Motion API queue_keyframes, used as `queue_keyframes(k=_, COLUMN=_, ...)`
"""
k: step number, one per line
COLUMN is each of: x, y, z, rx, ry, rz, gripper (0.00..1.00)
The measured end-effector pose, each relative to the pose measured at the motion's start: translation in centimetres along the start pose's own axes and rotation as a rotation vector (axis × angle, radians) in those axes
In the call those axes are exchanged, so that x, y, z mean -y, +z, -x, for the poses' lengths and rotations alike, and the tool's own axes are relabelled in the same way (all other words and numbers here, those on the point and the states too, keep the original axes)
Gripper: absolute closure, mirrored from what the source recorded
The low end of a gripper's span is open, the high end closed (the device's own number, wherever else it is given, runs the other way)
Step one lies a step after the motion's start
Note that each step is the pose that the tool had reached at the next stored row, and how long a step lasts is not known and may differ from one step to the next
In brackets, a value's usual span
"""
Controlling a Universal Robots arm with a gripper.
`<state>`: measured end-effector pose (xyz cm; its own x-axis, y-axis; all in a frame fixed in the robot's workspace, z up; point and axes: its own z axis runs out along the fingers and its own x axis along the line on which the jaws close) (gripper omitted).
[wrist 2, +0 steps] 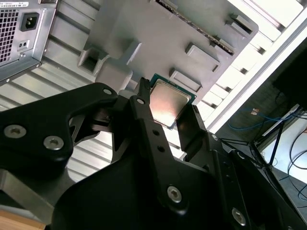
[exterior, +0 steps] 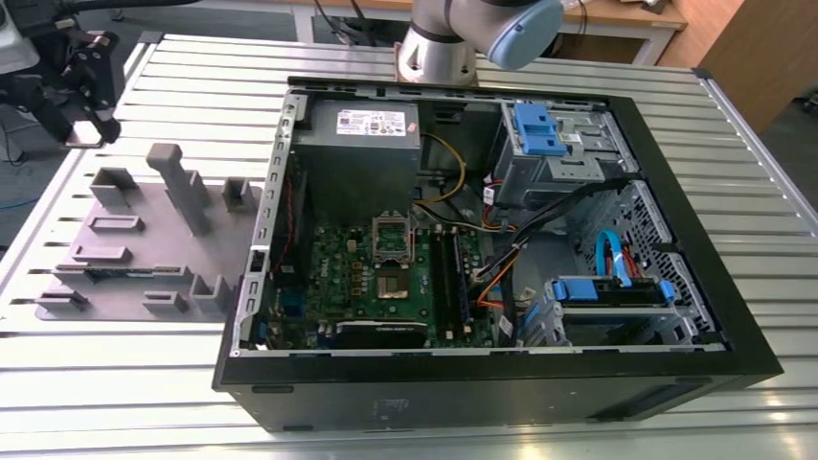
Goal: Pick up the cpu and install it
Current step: 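Pick up the cpu and move it towards the insertion slot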
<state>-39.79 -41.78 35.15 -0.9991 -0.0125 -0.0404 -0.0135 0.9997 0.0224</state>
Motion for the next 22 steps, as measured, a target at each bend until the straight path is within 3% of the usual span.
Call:
queue_keyframes(k=13, x=0.03, y=0.07, z=1.97, rx=-0.0001, ry=0.0, rz=-0.0001, gripper=0.53)
queue_keyframes(k=22, x=0.03, y=0.08, z=2.13, rx=0.0, ry=0.0, rz=0.0, gripper=0.53)
